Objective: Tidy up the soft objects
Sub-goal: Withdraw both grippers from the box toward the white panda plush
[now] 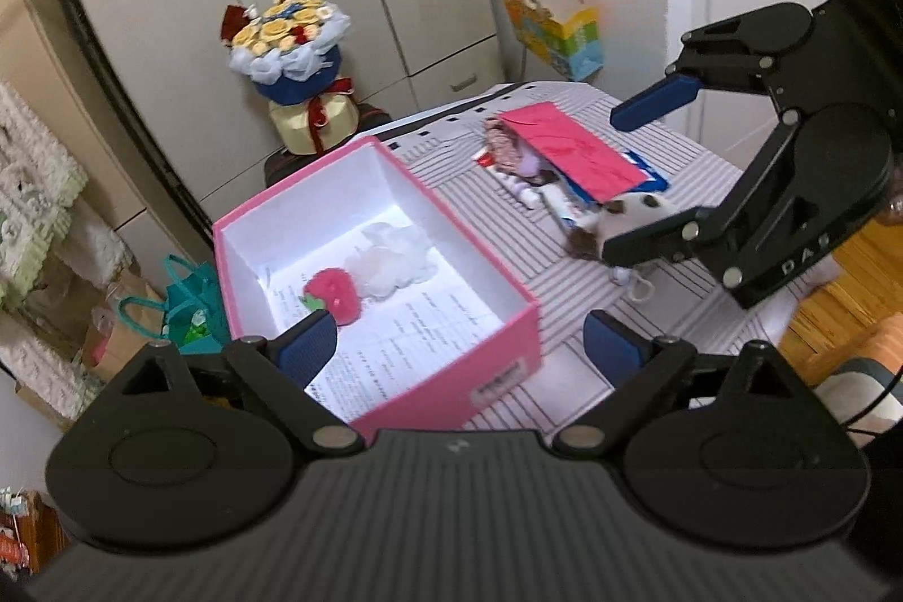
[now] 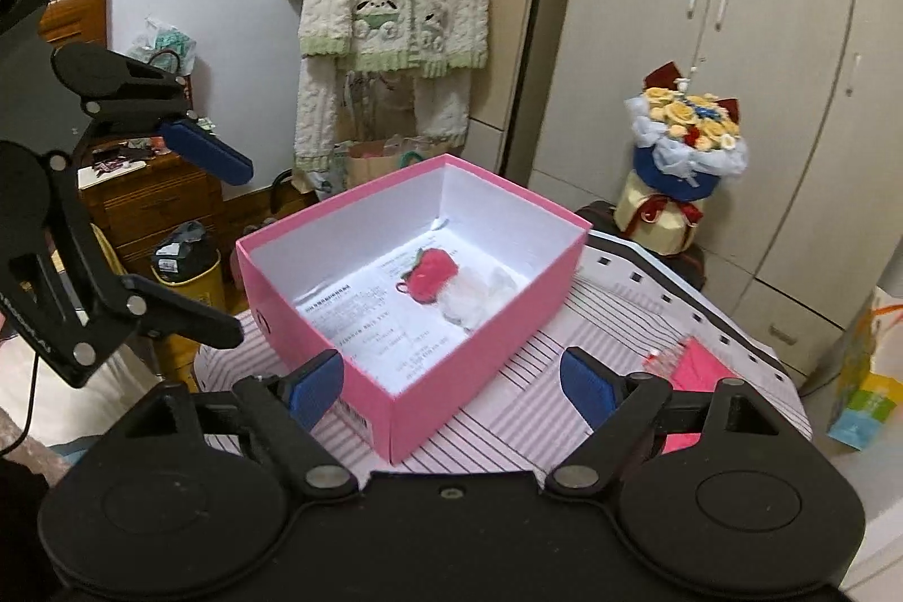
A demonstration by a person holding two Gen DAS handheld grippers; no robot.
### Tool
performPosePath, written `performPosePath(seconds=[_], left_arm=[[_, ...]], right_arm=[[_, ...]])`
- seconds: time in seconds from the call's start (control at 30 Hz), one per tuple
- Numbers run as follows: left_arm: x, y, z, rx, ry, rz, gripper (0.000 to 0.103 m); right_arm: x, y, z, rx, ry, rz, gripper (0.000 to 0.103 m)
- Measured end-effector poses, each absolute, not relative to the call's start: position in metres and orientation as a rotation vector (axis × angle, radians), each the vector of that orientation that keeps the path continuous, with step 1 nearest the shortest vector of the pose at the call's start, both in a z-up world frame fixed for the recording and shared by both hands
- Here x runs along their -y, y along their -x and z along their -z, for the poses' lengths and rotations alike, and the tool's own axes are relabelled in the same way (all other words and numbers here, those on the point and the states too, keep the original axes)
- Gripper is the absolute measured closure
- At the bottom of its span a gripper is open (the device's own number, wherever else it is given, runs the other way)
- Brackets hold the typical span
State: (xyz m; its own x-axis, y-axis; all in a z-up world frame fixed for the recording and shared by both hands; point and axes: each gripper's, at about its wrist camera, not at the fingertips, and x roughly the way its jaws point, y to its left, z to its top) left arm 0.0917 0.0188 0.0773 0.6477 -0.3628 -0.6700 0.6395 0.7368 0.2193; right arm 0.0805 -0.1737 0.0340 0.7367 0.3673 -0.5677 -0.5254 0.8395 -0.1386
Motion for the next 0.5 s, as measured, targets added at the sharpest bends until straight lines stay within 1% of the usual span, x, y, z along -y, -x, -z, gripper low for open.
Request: performPosePath(seconds=[0.03, 0.07, 0.13, 0.3, 0.5], left_arm=[[-0.016, -0.088, -0.075, -0.64, -0.475, 0.605, 0.008], [-0.012, -0.085, -0.073, -0.638, -0.485, 0.62, 0.008], [-0.004, -0.08, -0.067, -0.634, -0.496, 0.639, 0.008], [0.019, -0.072, -0.056, -0.626, -0.505, 0.717, 0.008], [0.044, -0.078, -0.046, -0.644, -0.435, 0.799, 0.008]], right_arm=[[0.178, -0.076, -0.033, -0.549, 0.297, -0.491, 0.016], [0.182, -0.071, -0.031, -0.544, 0.292, -0.483, 0.012], [0.192, -0.061, -0.027, -0.536, 0.278, -0.467, 0.011], [0.213, -0.037, -0.013, -0.526, 0.271, -0.428, 0.011], [0.238, -0.027, 0.006, -0.557, 0.243, -0.388, 0.01]])
